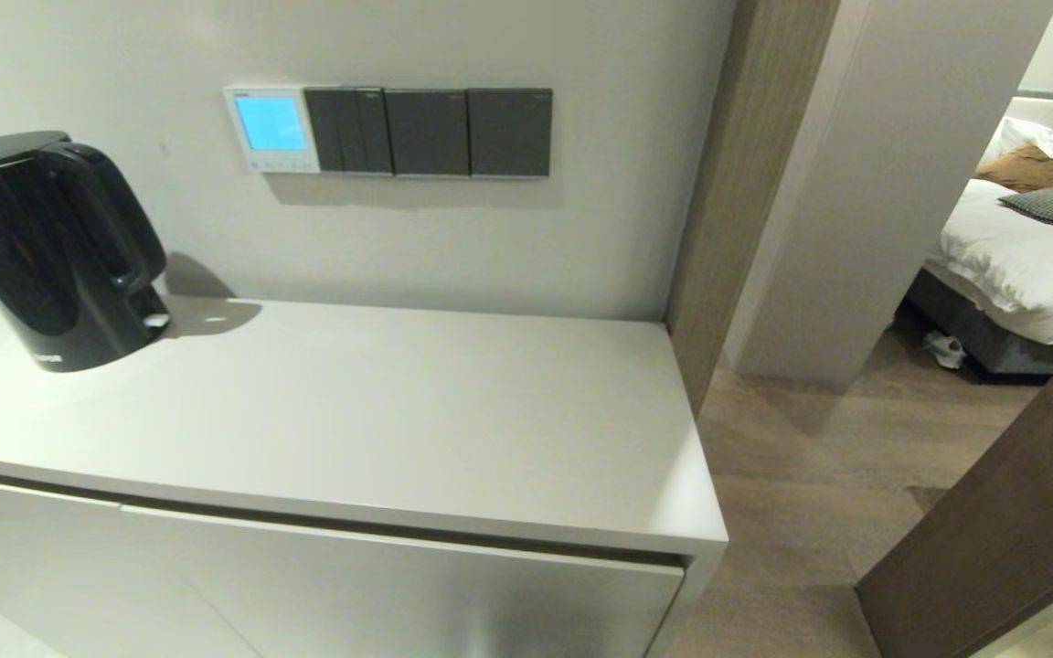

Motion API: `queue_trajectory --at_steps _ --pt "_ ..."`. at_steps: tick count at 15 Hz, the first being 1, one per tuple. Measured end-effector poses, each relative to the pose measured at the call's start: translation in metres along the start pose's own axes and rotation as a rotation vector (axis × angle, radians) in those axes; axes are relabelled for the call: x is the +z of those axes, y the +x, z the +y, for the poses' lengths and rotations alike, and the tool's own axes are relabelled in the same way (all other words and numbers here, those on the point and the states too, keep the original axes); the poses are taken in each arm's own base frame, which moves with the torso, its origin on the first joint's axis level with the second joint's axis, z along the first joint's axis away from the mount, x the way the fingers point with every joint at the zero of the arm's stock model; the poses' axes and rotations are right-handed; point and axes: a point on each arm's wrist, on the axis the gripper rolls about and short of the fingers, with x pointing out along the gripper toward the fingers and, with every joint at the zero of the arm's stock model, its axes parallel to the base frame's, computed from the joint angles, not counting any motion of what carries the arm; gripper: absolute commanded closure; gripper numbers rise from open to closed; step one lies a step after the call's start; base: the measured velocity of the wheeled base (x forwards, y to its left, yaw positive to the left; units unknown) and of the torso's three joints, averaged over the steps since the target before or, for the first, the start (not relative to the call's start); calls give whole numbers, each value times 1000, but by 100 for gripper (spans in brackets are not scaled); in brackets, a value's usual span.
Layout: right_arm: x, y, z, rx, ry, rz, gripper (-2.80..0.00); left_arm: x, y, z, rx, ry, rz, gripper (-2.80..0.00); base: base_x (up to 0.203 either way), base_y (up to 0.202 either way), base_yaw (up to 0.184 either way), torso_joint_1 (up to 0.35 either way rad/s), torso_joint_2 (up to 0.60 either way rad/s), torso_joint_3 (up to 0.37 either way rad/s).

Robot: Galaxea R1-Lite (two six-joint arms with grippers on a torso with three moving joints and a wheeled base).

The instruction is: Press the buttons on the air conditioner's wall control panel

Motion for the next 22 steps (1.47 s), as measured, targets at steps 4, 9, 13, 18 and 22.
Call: queue_trajectory --at_steps 4,9,13,18,22 --pt "0 0 0 0 0 0 0 -24 -1 5 146 2 49 0 0 0 0 0 0 0" --pt "0 0 0 0 0 0 0 -44 -5 9 267 3 77 0 0 0 0 0 0 0" --pt "0 0 0 0 0 0 0 -69 -9 11 240 36 128 0 0 0 0 0 0 0" --pt "0 0 0 0 0 0 0 -86 -18 14 255 80 136 0 0 0 0 0 0 0" --pt "0 0 0 0 0 0 0 -89 -24 13 209 105 117 0 0 0 0 0 0 0"
